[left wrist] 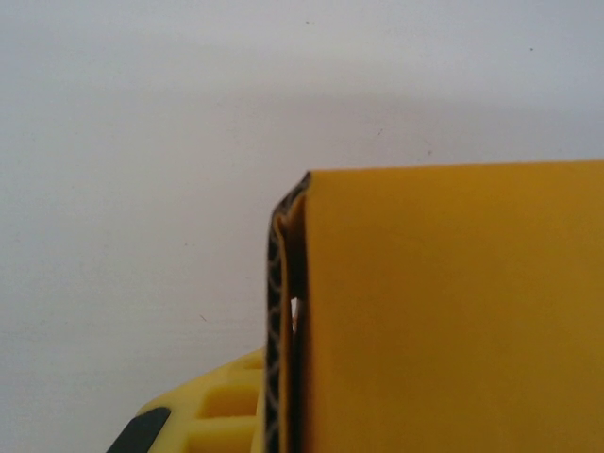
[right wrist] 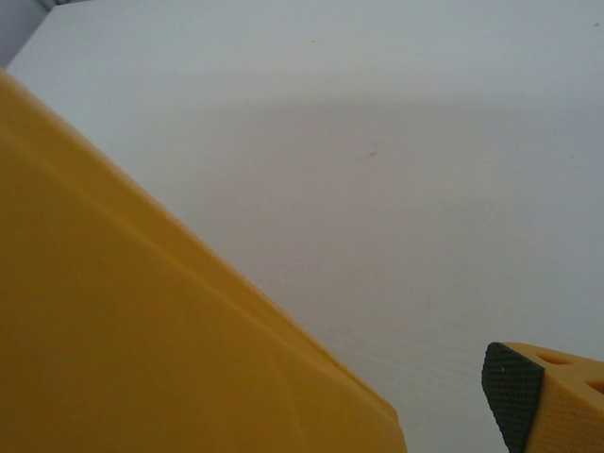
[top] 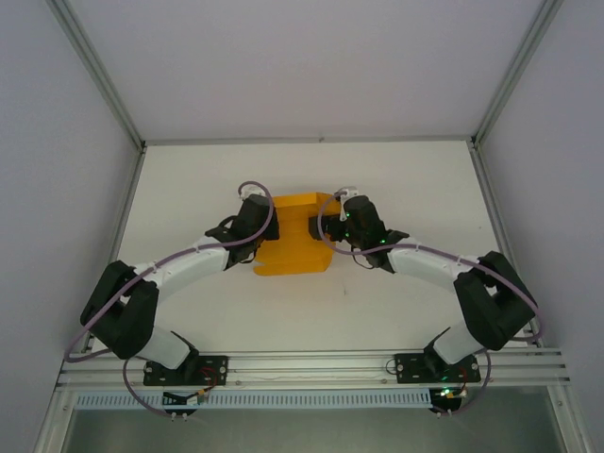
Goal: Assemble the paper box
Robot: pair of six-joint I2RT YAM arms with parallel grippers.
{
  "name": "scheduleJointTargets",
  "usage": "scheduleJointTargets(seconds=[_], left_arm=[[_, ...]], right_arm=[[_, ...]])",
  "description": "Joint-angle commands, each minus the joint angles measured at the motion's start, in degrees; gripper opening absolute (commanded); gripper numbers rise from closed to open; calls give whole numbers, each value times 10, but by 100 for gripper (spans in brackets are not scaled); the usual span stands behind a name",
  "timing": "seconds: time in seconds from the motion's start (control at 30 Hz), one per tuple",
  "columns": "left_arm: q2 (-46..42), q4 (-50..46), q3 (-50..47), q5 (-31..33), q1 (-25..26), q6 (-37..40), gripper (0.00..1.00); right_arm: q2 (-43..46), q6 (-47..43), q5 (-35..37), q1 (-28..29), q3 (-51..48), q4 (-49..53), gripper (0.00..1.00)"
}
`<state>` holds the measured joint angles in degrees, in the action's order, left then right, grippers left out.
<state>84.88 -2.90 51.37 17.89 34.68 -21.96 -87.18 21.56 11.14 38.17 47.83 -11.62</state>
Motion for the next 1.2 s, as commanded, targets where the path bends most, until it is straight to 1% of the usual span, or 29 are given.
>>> scheduleJointTargets(seconds=[0.0,0.07,0.13,0.27,0.43,0.53,0.6,0.67,0.77,0.83,0.93,1.03,1.1,1.17], left_arm=[[3,5,20,-15,0,-13,0],[3,4,18,-11,0,-14,0],[1,1,18,-7,0,-15,0],[-3,-10,20,3,0,-16,0],[-8,-14,18,5,-3,-9,0],[-16,-8,11,-2,-6,-7,0],[-19,-10,10,-8,-7,-3,0],[-22,-10,8,-18,-9,-2,0],[-24,-13,6,-24,-10,1,0],[-27,-15,3,-23,-11,3,0],[-30,-19,2,-20,-11,4,0],[-28,-24,4,-19,-12,4,0],[-24,-26,7,-19,-12,4,0],[-19,-26,10,-23,-12,5,0]], right_arm=[[-12,-13,84,12,22,-26,100],[-9,-11,100,12,17,-24,100],[-1,-16,100,12,12,-24,100],[39,-38,68,13,-8,-15,100],[126,-73,23,11,-32,51,100],[183,-83,7,9,-46,99,100],[220,-85,11,3,-56,122,100],[255,-87,9,-13,-67,138,100],[288,-65,-19,-83,-70,171,100],[290,-45,-64,-147,-63,194,100],[273,-50,-114,-212,-47,216,99],[229,-82,-149,-229,-19,237,98],[199,-108,-191,-230,-4,236,97],[172,-138,-248,-228,6,225,93]])
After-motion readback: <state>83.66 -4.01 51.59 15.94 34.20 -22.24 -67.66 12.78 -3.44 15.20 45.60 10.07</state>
